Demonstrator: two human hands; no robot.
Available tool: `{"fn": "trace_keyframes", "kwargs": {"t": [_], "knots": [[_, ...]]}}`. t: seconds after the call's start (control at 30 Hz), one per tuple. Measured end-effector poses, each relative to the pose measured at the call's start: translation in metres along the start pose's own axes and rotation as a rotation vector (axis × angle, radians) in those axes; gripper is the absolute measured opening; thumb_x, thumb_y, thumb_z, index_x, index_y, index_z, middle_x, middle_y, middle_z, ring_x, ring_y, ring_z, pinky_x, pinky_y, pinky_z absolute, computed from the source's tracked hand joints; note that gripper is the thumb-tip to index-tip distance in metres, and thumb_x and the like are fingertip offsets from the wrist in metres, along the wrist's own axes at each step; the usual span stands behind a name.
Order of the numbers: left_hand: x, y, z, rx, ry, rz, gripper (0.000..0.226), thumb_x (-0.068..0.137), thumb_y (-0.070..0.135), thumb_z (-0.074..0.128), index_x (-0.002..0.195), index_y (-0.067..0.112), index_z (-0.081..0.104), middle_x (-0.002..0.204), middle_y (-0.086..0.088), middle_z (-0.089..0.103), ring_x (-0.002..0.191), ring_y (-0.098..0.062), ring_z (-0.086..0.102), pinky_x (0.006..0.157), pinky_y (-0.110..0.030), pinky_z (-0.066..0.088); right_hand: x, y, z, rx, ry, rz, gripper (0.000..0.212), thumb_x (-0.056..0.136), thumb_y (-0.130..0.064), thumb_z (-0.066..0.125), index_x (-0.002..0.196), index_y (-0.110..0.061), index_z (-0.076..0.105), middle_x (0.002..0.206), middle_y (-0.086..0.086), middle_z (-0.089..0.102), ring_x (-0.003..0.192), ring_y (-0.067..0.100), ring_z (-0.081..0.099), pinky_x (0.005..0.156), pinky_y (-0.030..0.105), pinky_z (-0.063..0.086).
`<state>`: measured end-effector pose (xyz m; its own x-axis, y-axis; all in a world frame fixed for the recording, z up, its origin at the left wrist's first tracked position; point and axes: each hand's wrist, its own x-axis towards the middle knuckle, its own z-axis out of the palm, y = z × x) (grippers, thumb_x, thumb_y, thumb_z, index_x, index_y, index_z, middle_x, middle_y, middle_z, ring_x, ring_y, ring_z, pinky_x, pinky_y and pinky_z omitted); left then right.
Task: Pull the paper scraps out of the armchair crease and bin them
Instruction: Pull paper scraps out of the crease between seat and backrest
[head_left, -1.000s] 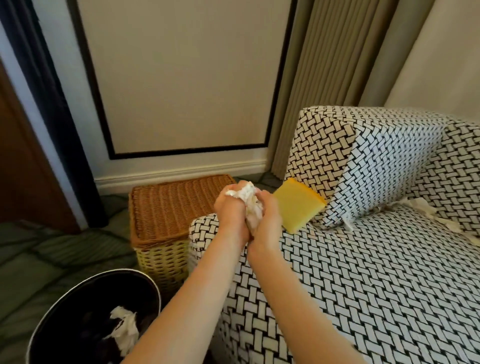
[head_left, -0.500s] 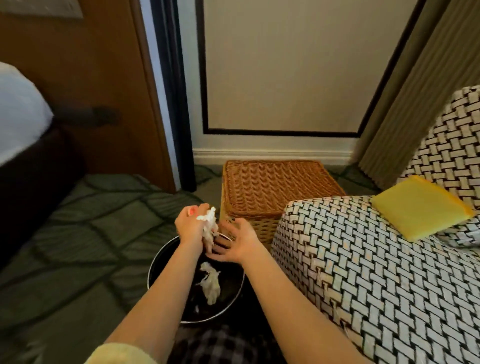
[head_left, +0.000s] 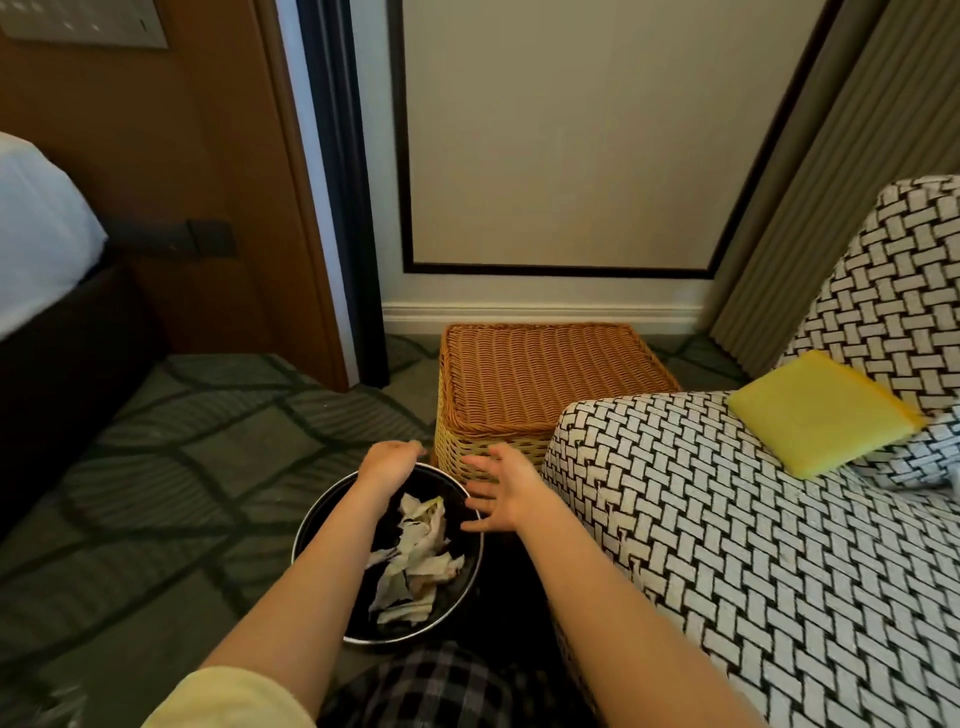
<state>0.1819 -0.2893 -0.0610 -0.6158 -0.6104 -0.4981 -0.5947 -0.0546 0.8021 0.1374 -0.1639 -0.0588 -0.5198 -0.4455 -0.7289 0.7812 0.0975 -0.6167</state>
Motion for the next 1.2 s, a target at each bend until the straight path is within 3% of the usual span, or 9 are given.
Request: {"fn": "trace_keyframes", "kwargs": {"t": [0.27, 0.4, 0.7, 0.83, 0.9, 0.97, 1.03, 1.1, 1.2], "knots": [[-0.059, 0.079, 0.047, -0.244, -0.274, 0.216, 0.008, 0.091, 0.02, 0.055, 0.095, 0.017, 0.06, 0.085, 0.002, 0.064, 0.074, -0.012, 0.06, 0.062, -0.026, 0.047, -0.074, -0.054, -0.04, 0.082, -0.081, -0.29, 0.043, 0.097, -0.03, 0.03, 0.132, -0.013, 0.048, 0.139, 0.016, 0.044, 0.13, 0.031, 0.038, 0.103, 0.046, 0.033], [-0.103, 0.112, 0.09, -0.265, -0.408, 0.356, 0.009, 0.09, 0.014, 0.054, 0.095, 0.015, 0.062, 0.088, -0.001, 0.063, 0.079, -0.015, 0.061, 0.071, -0.028, 0.05, -0.121, -0.072, -0.083, 0.103, -0.041, -0.482, 0.031, 0.095, -0.023, 0.035, 0.111, -0.013, 0.059, 0.105, 0.01, 0.062, 0.096, 0.025, 0.058, 0.08, 0.038, 0.048], [-0.197, 0.127, 0.209, -0.106, -0.857, 0.438, 0.011, 0.09, 0.013, 0.052, 0.084, 0.016, 0.06, 0.07, 0.004, 0.063, 0.062, -0.01, 0.056, 0.057, -0.021, 0.044, -0.194, -0.057, -0.209, 0.169, 0.47, -0.595, 0.016, 0.09, -0.012, 0.043, 0.091, -0.01, 0.059, 0.087, 0.008, 0.063, 0.073, 0.017, 0.056, 0.062, 0.026, 0.045], [-0.226, 0.117, 0.255, 0.103, -0.981, 0.515, 0.015, 0.088, 0.01, 0.052, 0.099, 0.013, 0.062, 0.099, -0.001, 0.063, 0.082, -0.013, 0.06, 0.074, -0.025, 0.052, -0.203, -0.038, -0.254, -0.381, 1.124, -0.669, 0.021, 0.091, -0.02, 0.048, 0.103, -0.014, 0.065, 0.11, 0.013, 0.062, 0.084, 0.019, 0.054, 0.064, 0.027, 0.043], [-0.228, 0.114, 0.266, 0.114, -0.971, 0.481, 0.018, 0.088, 0.007, 0.051, 0.101, 0.012, 0.061, 0.105, -0.004, 0.062, 0.085, -0.014, 0.059, 0.076, -0.026, 0.052, -0.199, -0.03, -0.274, -0.781, 1.221, -0.539, 0.032, 0.092, -0.026, 0.045, 0.12, -0.02, 0.06, 0.142, 0.012, 0.039, 0.121, 0.025, 0.043, 0.095, 0.038, 0.039], [-0.225, 0.112, 0.27, 0.104, -0.94, 0.444, 0.022, 0.089, 0.005, 0.05, 0.106, 0.011, 0.061, 0.1, -0.004, 0.06, 0.08, -0.014, 0.058, 0.073, -0.025, 0.052, -0.191, -0.025, -0.283, -1.036, 1.174, -0.398, 0.042, 0.094, -0.028, 0.038, 0.135, -0.024, 0.046, 0.155, 0.008, 0.015, 0.142, 0.028, 0.013, 0.113, 0.046, 0.015], [-0.217, 0.112, 0.269, 0.084, -0.918, 0.425, 0.021, 0.089, 0.004, 0.049, 0.105, 0.012, 0.061, 0.094, -0.002, 0.059, 0.075, -0.012, 0.057, 0.07, -0.024, 0.052, -0.185, -0.027, -0.284, -1.072, 1.138, -0.412, 0.048, 0.095, -0.024, 0.034, 0.141, -0.015, 0.035, 0.154, 0.009, 0.019, 0.141, 0.026, 0.017, 0.114, 0.047, 0.01], [-0.209, 0.112, 0.264, 0.065, -0.9, 0.402, 0.02, 0.091, 0.005, 0.048, 0.104, 0.013, 0.059, 0.095, -0.003, 0.061, 0.076, -0.012, 0.057, 0.068, -0.023, 0.051, -0.178, -0.028, -0.281, -0.952, 1.13, -0.562, 0.047, 0.092, -0.014, 0.037, 0.138, -0.007, 0.038, 0.147, 0.011, 0.033, 0.133, 0.025, 0.033, 0.112, 0.042, 0.023], [-0.202, 0.111, 0.263, 0.059, -0.881, 0.377, 0.019, 0.093, 0.008, 0.045, 0.107, 0.012, 0.057, 0.089, -0.002, 0.063, 0.079, -0.013, 0.059, 0.07, -0.024, 0.052, -0.178, -0.021, -0.26, -0.697, 1.093, -0.845, 0.042, 0.089, -0.001, 0.042, 0.13, -0.006, 0.05, 0.132, 0.005, 0.05, 0.12, 0.019, 0.047, 0.095, 0.017, 0.036]]}}
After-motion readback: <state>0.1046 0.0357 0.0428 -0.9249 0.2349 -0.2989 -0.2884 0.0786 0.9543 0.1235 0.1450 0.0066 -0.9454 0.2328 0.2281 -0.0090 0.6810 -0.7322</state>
